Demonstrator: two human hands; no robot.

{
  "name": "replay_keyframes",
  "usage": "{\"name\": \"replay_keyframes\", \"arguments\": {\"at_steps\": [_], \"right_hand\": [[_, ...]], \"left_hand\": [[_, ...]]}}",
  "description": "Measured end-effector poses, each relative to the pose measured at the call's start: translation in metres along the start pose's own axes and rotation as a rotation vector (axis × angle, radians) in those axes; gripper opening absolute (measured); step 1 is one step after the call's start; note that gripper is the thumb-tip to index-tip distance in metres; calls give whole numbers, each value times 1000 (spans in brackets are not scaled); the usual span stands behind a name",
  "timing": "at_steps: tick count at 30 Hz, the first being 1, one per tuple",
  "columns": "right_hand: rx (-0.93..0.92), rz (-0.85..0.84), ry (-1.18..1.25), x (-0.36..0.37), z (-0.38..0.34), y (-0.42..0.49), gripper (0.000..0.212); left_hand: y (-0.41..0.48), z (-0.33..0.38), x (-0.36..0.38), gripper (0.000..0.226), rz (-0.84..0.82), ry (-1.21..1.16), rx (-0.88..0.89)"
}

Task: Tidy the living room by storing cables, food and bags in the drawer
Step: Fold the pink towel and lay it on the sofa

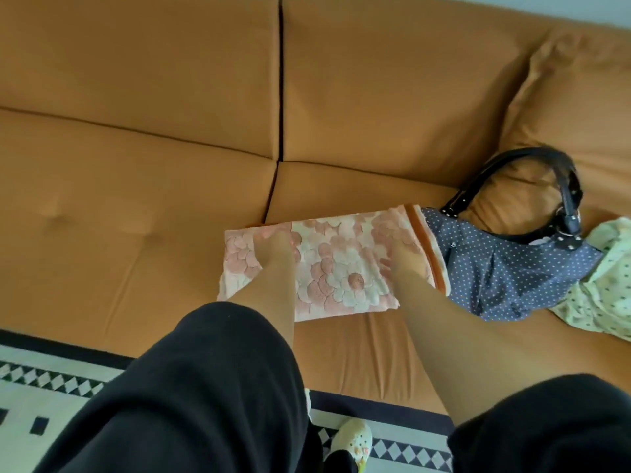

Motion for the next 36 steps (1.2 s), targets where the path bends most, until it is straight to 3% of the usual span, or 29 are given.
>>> {"name": "replay_keyframes", "arguments": {"at_steps": [3, 7, 12, 16, 20, 22, 24, 25, 27, 30, 36], "right_hand": [[-18, 99, -228, 5, 17, 59, 38], [-82, 124, -537, 17, 14, 62, 40], [-223, 79, -701, 51, 22, 90, 42], [-356, 34, -928, 98, 17, 92, 53], [-306, -13, -957, 124, 26, 98, 59], [-328, 26, -983, 125, 27, 101, 59], [-361, 68, -997, 124, 27, 102, 58], [-367, 70, -1000, 126, 27, 100, 58], [-380, 57, -993, 128, 29, 95, 59], [-409, 59, -956, 131, 26, 88, 53], [-406, 173, -908, 115, 24, 92, 57]], "left_hand": [[20, -17, 16, 24, -138, 375, 116], [38, -32, 25, 36, -152, 804, 300], [73, -44, 19, 46, -222, 1210, 377], [100, -31, -4, 74, -21, 1246, 341], [128, -42, -37, 103, 110, 1036, -78], [141, -46, -41, 85, 59, 808, -133], [145, -41, -37, 50, 37, 707, -2], [139, -34, -35, 45, 36, 761, 102], [123, -21, -27, 44, 47, 877, 362], [112, -7, -17, 40, 25, 857, 685], [116, 27, 4, 35, -157, 1126, 985]]}}
Point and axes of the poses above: each hand's wrist, its own y-axis towards the middle knuckle, its own x-axis out of the palm, z = x × y, the point moved 4 cm from there along y, towards the middle knuckle, and after that the axes turned 9 degrees about x, right-handed, at the moved point
